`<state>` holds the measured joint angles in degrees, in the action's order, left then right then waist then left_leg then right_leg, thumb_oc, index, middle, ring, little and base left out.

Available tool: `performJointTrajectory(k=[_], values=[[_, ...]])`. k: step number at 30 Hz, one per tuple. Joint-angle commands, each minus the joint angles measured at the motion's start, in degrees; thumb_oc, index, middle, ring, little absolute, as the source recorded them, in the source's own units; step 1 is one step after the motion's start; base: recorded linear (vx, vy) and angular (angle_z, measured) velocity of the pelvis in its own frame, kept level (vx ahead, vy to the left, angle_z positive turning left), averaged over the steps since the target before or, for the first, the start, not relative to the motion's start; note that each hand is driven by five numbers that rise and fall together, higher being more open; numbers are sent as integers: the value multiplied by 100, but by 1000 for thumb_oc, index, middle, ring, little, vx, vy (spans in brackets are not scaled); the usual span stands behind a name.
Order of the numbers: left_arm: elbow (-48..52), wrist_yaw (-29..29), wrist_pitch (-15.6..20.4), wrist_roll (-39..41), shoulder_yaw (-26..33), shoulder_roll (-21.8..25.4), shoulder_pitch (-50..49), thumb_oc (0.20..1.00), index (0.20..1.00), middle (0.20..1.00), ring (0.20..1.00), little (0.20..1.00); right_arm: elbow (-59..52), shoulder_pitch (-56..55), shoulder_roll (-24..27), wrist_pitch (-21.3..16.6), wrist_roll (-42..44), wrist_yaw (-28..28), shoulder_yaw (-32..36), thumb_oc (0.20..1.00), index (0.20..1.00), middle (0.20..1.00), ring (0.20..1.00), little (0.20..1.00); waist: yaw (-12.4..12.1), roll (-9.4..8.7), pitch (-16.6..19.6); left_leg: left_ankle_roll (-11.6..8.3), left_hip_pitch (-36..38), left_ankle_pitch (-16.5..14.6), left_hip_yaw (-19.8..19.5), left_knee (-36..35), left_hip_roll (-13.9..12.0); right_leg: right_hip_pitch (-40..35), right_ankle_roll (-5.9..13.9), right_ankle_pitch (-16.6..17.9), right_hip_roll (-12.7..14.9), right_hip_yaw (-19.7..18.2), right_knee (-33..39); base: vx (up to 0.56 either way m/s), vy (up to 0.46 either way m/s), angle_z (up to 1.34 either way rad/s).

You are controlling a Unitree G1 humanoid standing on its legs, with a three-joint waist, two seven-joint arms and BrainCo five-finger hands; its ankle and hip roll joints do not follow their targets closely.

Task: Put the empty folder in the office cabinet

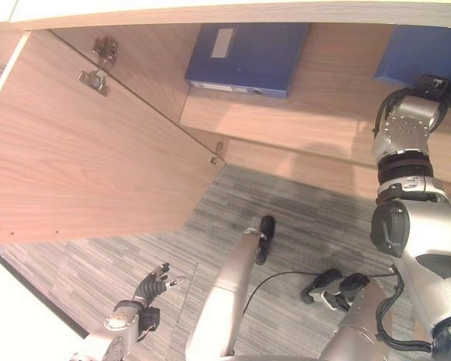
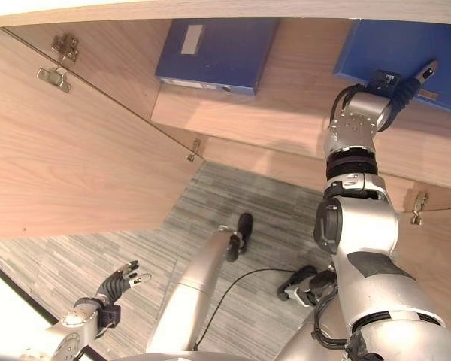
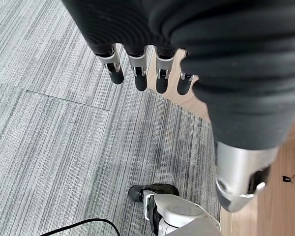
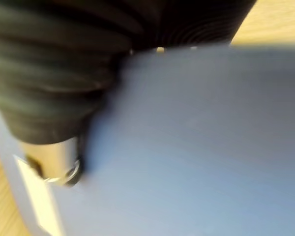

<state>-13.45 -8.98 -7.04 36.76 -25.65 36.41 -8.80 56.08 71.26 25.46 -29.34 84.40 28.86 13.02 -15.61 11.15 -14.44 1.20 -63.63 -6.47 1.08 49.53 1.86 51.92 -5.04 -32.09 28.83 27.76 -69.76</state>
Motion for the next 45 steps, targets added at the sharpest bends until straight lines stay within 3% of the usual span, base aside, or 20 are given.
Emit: performJointTrajectory(k=[1, 6, 14, 17, 18, 19, 20, 21, 22, 25, 29, 30, 36, 42, 45], values=[[-55, 37, 90, -103, 143, 320, -67, 1000, 1000, 1000, 1000, 1000, -184, 396, 550, 176, -254, -317, -334, 1000, 1000, 1000, 1000, 1000, -22, -58, 5, 342, 440, -1347, 145, 424, -5, -294, 275, 299, -114, -787, 606, 0, 0, 0], [-2, 23, 111, 55, 117, 346, -47, 1000, 1000, 1000, 1000, 1000, 388, 433, 631, 684, -555, -306, -619, 1000, 1000, 1000, 1000, 1000, 44, -99, -21, 335, 500, -1334, 211, 361, -56, -292, 278, 357, -172, -805, 700, 0, 0, 0], [60, 40, 106, 127, 102, 404, -97, 1000, 1000, 1000, 1000, 1000, 788, 523, 671, 1089, -671, -379, -895, 1000, 1000, 1000, 1000, 1000, 77, -123, -1, 325, 478, -1310, 234, 320, -86, -250, 260, 382, -203, -806, 733, 0, 0, 0], [87, 74, 113, 166, 147, 425, -136, 1000, 1000, 1000, 1000, 1000, 1042, 567, 729, 1501, -1019, -441, -1227, 1000, 1000, 1000, 1000, 1000, 90, -142, -13, 324, 486, -1318, 247, 340, -117, -243, 247, 400, -221, -829, 733, 0, 0, 0], [102, 117, 132, 174, 188, 482, -159, 1000, 1000, 1000, 1000, 1000, 1264, 535, 787, 1873, -1422, -492, -1546, 1000, 1000, 1000, 1000, 1000, 86, -174, -15, 314, 506, -1332, 258, 342, -137, -251, 249, 400, -226, -836, 737, 0, 0, 0], [136, 206, 163, 179, 263, 567, -200, 1000, 1000, 1000, 1000, 1000, 1658, 622, 906, 2611, -2351, -749, -2229, 1000, 1000, 1000, 1000, 1000, 102, -220, -31, 317, 517, -1322, 284, 333, -181, -239, 231, 429, -235, -828, 758, -26, -7, -3], [163, 264, 181, 167, 293, 616, -215, 1000, 1000, 1000, 1000, 1000, 1886, 690, 938, 2996, -2951, -991, -2652, 1000, 1000, 1000, 1000, 1000, 119, -240, -49, 318, 525, -1301, 293, 309, -198, -235, 224, 454, -246, -824, 785, -33, -7, -8], [167, 267, 182, 166, 300, 601, -218, 1000, 1000, 1000, 1000, 1000, 1921, 725, 945, 3009, -2972, -1020, -2667, 1000, 1000, 1000, 1000, 1000, 128, -228, -53, 323, 520, -1283, 295, 299, -198, -230, 215, 466, -245, -821, 792, -41, -12, -8], [238, 348, 188, 101, 312, 684, -215, 1000, 1000, 1000, 1000, 1000, 2244, 820, 965, 3438, -3662, -1399, -3139, 1000, 1000, 1000, 1000, 1000, 152, -253, -81, 322, 517, -1262, 309, 286, -219, -229, 203, 490, -276, -820, 836, -38, -13, -7], [333, 528, 134, 2, 320, 797, -213, 1000, 1000, 1000, 1000, 1000, 2457, 796, 932, 3807, -4430, -1967, -3646, 1000, 1000, 1000, 1000, 1000, 175, -293, -99, 320, 541, -1230, 338, 212, -238, -234, 205, 538, -308, -799, 912, -27, -6, -4], [472, 852, 44, -173, 429, 895, -323, 1000, 1000, 1000, 1000, 1000, 2681, 699, 1091, 4074, -5785, -2845, -4456, 1000, 1000, 1000, 1000, 1000, 156, -313, -103, 319, 573, -1167, 364, 95, -263, -231, 239, 609, -345, -779, 1013, -27, -2, -8], [477, 853, 40, -175, 434, 889, -326, 1000, 1000, 1000, 1000, 1000, 2692, 711, 1093, 4071, -5795, -2858, -4462, 1000, 1000, 1000, 1000, 1000, 164, -307, -99, 324, 566, -1148, 361, 82, -259, -227, 233, 621, -342, -771, 1022, -18, -5, -8], [775, 1211, -17, -551, 904, 833, -509, 1000, 1000, 1000, 1000, 1000, 2452, 243, 1320, 4103, -7886, -3886, -5619, 1000, 1000, 1000, 1000, 1000, 193, -339, -118, 313, 594, -1072, 347, -24, -293, -235, 278, 688, -347, -729, 1135, -3, -4, -2], [883, 1362, -79, -810, 1266, 658, -566, 1000, 1000, 1000, 1000, 1000, 2387, -319, 1432, 4112, -8828, -4464, -5831, 1000, 1000, 1000, 1000, 1000, 169, -340, -129, 282, 726, -944, 329, -327, -302, -352, 373, 833, -375, -623, 1403, -5, -8, 0], [951, 1386, -157, -889, 1359, 544, -456, 1000, 1000, 1000, 1000, 1000, 2773, -695, 1250, 4262, -9065, -4481, -5476, 1000, 1000, 1000, 1000, 1000, 137, -338, -158, 255, 996, -765, 336, -802, -322, -576, 493, 1048, -479, -479, 1860, -24, -27, -3]])
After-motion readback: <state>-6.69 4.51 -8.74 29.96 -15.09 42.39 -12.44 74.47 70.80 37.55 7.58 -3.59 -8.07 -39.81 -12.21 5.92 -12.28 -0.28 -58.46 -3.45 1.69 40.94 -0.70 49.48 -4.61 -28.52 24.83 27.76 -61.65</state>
